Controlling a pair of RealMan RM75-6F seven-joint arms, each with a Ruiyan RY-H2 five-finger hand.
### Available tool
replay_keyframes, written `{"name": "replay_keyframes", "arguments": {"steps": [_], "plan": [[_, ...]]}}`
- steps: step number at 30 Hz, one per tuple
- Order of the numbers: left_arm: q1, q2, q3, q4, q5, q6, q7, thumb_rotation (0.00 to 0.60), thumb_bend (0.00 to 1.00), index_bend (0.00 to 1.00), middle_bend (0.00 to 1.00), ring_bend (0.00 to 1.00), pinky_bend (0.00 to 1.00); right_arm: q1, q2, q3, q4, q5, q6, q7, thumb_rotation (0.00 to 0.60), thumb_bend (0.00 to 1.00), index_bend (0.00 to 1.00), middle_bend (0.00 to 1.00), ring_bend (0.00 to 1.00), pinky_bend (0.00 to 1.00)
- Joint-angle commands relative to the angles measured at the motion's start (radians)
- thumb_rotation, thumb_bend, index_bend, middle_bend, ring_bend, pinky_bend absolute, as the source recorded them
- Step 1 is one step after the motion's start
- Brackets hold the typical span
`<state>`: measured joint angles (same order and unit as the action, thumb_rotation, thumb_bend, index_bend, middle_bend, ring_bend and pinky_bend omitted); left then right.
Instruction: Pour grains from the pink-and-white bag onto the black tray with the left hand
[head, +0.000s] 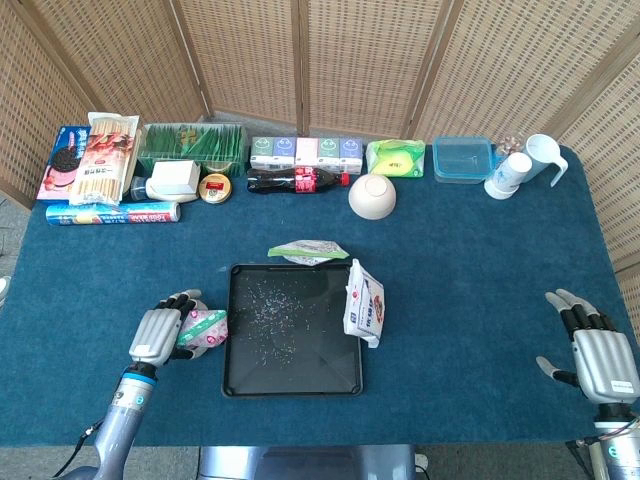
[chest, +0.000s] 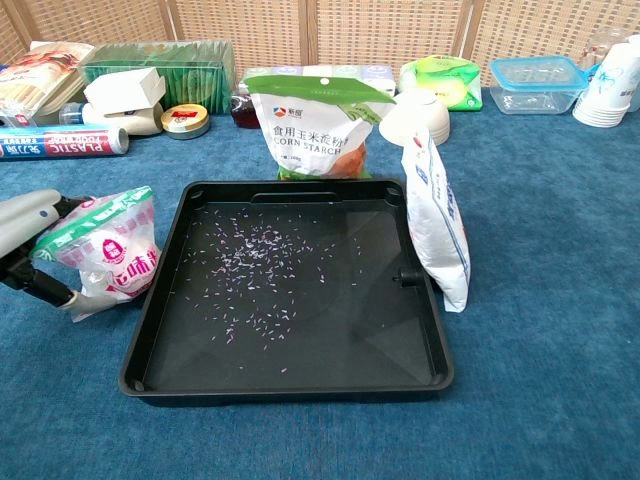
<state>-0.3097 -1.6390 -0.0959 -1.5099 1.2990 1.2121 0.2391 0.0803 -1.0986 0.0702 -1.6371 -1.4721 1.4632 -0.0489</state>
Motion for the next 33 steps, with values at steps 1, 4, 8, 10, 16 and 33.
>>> {"name": "replay_keyframes", "arguments": {"steps": [1,4,8,10,16,33], "plan": [[-0.007,-0.028,-0.006,0.015,-0.011,0.012,0.036,0.6,0.14,0.49,0.34,0.32,0.34,-0.002,0.006,0.006,-0.001,0.006,0.005,0.009,0.6,0.0,0.14,0.13,0.17,0.21],[-0.007,-0.049,-0.013,0.03,0.0,0.045,0.054,0.6,0.17,0.58,0.43,0.41,0.41,-0.004,0.012,0.009,-0.001,0.01,0.008,0.02,0.6,0.0,0.14,0.13,0.17,0.21],[-0.006,-0.049,-0.017,0.033,0.014,0.064,0.039,0.6,0.21,0.69,0.55,0.52,0.51,-0.004,0.013,0.008,0.0,0.008,0.006,0.024,0.6,0.0,0.14,0.13,0.17,0.21],[-0.008,-0.028,-0.017,0.029,0.04,0.073,0.01,0.6,0.22,0.71,0.57,0.54,0.52,-0.004,0.014,0.006,-0.001,0.006,0.005,0.024,0.6,0.0,0.14,0.13,0.17,0.21],[-0.052,0.167,0.002,-0.047,0.158,0.018,-0.15,0.6,0.25,0.75,0.61,0.58,0.55,-0.004,0.013,0.003,-0.004,0.003,0.003,0.018,0.6,0.0,0.14,0.13,0.17,0.21],[-0.319,0.519,-0.006,-0.094,0.451,-0.241,0.252,0.6,0.24,0.75,0.61,0.58,0.54,-0.002,0.011,0.004,-0.015,0.013,-0.005,-0.004,0.6,0.0,0.14,0.13,0.17,0.21]]}}
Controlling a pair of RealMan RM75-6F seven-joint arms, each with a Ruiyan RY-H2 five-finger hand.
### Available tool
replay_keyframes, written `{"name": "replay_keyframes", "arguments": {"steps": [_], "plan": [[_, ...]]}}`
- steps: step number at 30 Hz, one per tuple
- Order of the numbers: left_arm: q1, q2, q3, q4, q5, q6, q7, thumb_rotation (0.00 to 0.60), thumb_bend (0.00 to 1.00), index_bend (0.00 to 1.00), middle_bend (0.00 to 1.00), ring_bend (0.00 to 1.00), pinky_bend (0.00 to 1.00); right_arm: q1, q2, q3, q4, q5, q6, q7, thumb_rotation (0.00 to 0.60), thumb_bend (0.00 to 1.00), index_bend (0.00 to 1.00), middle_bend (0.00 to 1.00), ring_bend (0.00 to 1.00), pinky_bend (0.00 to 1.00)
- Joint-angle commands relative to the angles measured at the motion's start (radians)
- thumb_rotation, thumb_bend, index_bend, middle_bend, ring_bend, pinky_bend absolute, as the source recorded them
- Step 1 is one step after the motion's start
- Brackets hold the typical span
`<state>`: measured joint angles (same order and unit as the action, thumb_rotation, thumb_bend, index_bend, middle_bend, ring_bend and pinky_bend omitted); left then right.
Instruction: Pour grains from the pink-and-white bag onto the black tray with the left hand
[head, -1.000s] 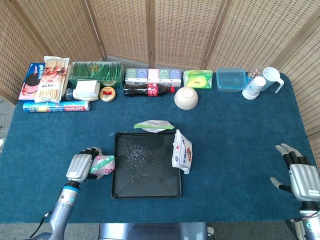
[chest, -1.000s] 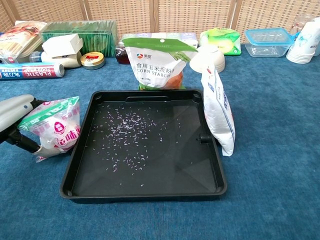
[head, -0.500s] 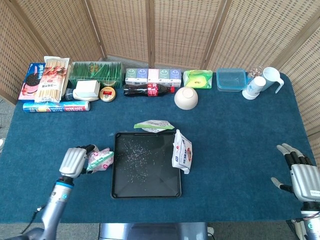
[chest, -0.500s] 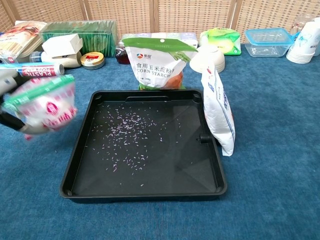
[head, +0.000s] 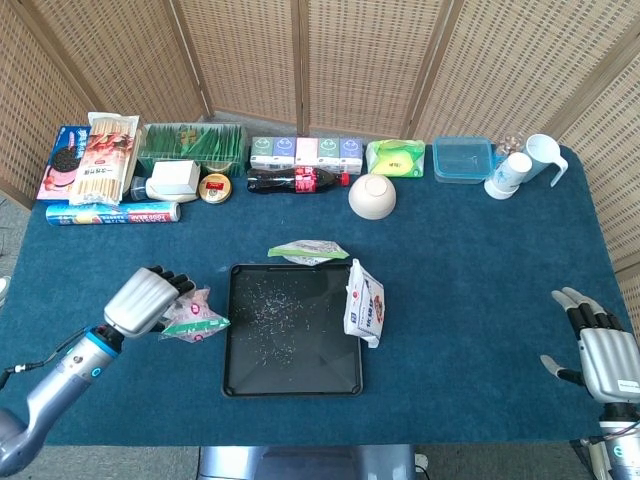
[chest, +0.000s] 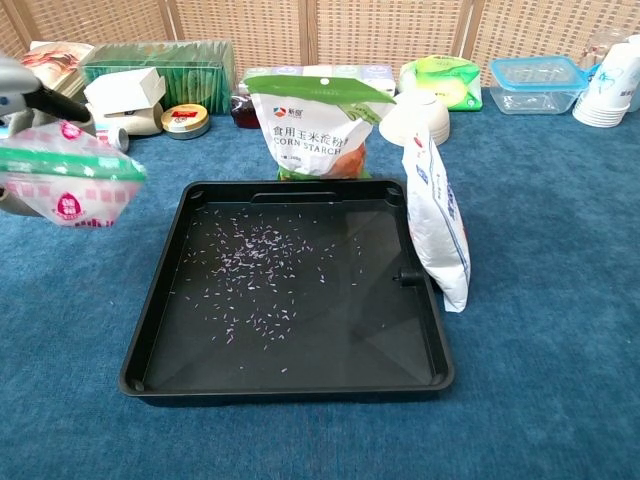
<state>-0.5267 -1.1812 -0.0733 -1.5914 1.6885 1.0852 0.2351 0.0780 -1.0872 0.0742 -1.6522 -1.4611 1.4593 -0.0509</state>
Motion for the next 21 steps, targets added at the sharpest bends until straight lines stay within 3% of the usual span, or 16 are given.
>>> {"name": "replay_keyframes", "arguments": {"steps": [1,4,7,21], "plan": [[-0.117,0.067,-0.042,-0.032,0.049,-0.138,0.32,0.6,0.24,0.75,0.61,0.58,0.54,0.001,0.0,0.001,0.0,0.002,-0.002,-0.002,0.6,0.0,0.14,0.13,0.17,0.21],[-0.156,0.064,-0.069,-0.052,0.056,-0.165,0.45,0.6,0.24,0.75,0.61,0.58,0.54,0.0,0.002,0.001,-0.001,0.002,-0.001,0.001,0.6,0.0,0.14,0.13,0.17,0.21],[-0.193,0.054,-0.082,-0.061,0.072,-0.184,0.503,0.6,0.24,0.75,0.61,0.58,0.54,0.0,0.002,0.0,0.0,0.0,-0.002,0.002,0.6,0.0,0.14,0.13,0.17,0.21],[-0.261,-0.002,-0.075,-0.06,0.037,-0.253,0.62,0.6,0.23,0.75,0.61,0.57,0.54,0.003,-0.001,-0.005,0.003,-0.001,-0.01,-0.003,0.6,0.0,0.14,0.13,0.17,0.21]]}}
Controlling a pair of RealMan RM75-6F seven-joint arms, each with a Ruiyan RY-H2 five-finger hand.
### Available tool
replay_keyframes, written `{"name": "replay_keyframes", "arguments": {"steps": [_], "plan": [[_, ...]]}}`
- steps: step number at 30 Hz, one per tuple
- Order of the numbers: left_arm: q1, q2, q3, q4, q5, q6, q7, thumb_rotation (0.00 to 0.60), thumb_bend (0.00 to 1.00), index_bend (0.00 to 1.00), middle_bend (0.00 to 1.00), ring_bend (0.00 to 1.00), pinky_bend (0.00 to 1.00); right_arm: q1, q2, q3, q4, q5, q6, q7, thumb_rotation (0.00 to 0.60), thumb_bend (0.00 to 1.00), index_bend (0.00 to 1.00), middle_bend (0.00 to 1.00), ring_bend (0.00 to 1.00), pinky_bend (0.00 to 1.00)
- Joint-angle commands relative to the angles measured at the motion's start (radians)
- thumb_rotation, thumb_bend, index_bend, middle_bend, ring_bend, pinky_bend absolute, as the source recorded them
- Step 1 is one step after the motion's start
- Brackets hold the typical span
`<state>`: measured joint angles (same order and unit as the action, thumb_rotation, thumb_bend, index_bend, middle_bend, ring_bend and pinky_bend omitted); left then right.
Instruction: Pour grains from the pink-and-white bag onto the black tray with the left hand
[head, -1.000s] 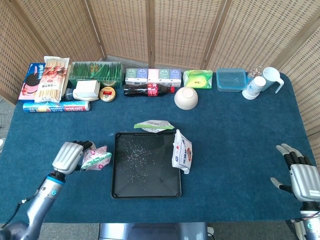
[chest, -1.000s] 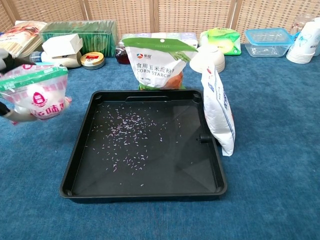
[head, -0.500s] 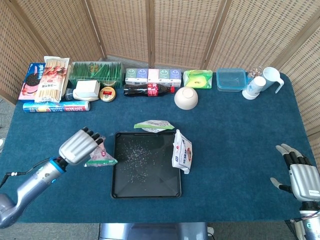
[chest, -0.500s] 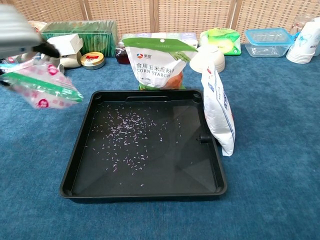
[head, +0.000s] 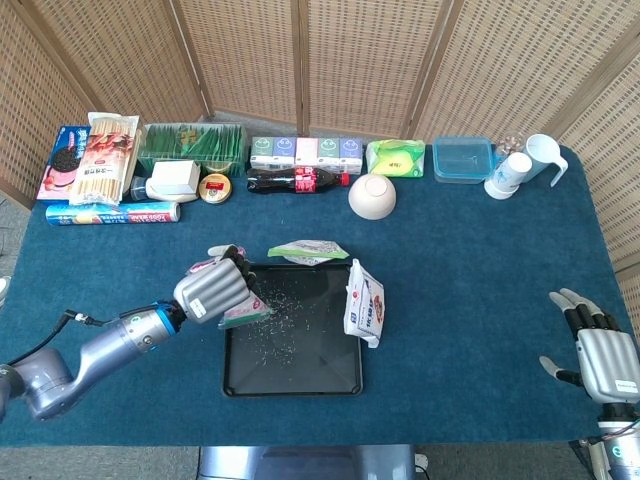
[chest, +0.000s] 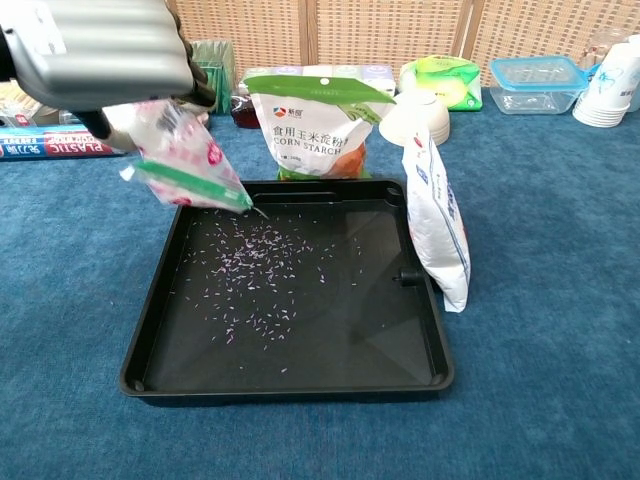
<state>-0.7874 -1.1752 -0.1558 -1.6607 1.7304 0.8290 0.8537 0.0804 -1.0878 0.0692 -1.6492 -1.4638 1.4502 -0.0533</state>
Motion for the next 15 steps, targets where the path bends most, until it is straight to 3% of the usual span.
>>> {"name": "replay_keyframes", "arguments": {"steps": [1,15], "plan": [[0.001,-0.012,0.012,0.017,-0.005,0.009,0.002,0.6,0.24,0.75,0.61,0.57,0.54,0.001,-0.001,0.001,0.001,0.002,-0.001,0.0,0.6,0.0,0.14,0.13,0.17,0.21],[0.024,-0.059,0.053,0.06,0.002,0.11,-0.089,0.6,0.24,0.75,0.61,0.57,0.54,0.0,-0.004,-0.001,0.0,0.001,0.001,-0.009,0.6,0.0,0.14,0.13,0.17,0.21]]}}
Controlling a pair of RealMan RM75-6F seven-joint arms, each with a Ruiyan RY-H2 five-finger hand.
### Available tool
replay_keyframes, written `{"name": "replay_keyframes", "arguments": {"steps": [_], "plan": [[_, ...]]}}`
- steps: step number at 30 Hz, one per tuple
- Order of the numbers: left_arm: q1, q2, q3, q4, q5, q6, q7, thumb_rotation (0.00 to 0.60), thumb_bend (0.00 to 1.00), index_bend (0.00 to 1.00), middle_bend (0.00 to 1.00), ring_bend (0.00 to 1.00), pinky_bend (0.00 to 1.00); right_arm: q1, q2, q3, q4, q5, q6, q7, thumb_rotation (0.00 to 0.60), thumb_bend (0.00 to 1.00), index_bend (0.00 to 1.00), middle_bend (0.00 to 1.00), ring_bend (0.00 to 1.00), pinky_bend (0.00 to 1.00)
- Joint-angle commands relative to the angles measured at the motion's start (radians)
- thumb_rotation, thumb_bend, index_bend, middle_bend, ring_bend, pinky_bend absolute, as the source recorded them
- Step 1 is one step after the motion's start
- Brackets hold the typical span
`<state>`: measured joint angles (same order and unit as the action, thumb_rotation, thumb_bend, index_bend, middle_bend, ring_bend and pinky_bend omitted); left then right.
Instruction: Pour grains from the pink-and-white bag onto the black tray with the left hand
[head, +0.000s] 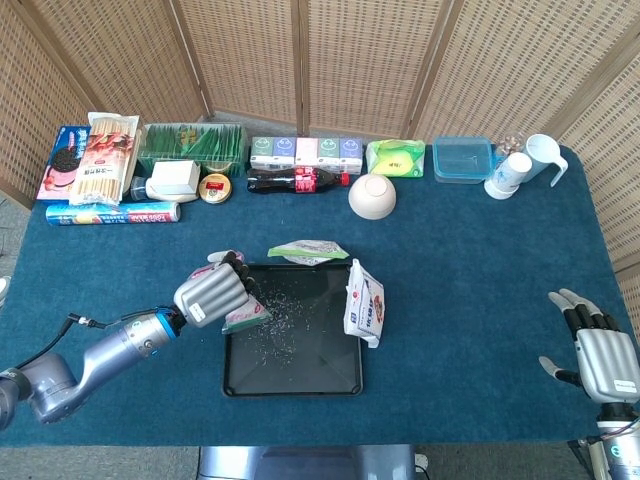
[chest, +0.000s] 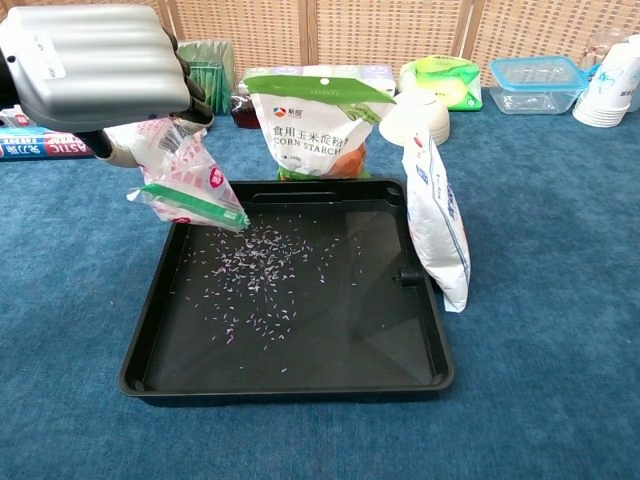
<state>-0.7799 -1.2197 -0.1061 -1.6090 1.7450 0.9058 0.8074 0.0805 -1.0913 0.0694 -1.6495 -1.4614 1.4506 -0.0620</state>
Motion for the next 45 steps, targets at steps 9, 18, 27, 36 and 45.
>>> {"name": "replay_keyframes", "arguments": {"steps": [9,18,27,36,45], "plan": [[0.133,-0.079,0.069,0.114,-0.029,0.243,-0.447,0.6,0.24,0.75,0.61,0.57,0.54,0.001,0.001,0.001,0.003,0.002,-0.003,0.008,0.6,0.0,0.14,0.13,0.17,0.21],[0.238,-0.15,0.119,0.267,-0.054,0.394,-0.804,0.6,0.24,0.75,0.61,0.57,0.54,0.003,-0.007,-0.002,0.002,0.003,-0.007,-0.014,0.6,0.0,0.14,0.13,0.17,0.21],[0.322,-0.29,0.146,0.469,-0.082,0.474,-1.053,0.6,0.24,0.75,0.61,0.57,0.54,0.007,-0.017,-0.003,0.004,0.008,-0.015,-0.03,0.6,0.0,0.14,0.13,0.17,0.21],[0.319,-0.331,0.184,0.505,-0.1,0.375,-1.123,0.6,0.17,0.57,0.34,0.26,0.23,0.007,-0.019,-0.003,0.005,0.01,-0.015,-0.037,0.6,0.0,0.14,0.13,0.17,0.21],[0.303,-0.231,0.194,0.355,-0.127,0.289,-1.038,0.567,0.0,0.04,0.0,0.0,0.02,0.008,-0.018,-0.002,0.005,0.011,-0.017,-0.034,0.6,0.0,0.14,0.13,0.17,0.21]]}}
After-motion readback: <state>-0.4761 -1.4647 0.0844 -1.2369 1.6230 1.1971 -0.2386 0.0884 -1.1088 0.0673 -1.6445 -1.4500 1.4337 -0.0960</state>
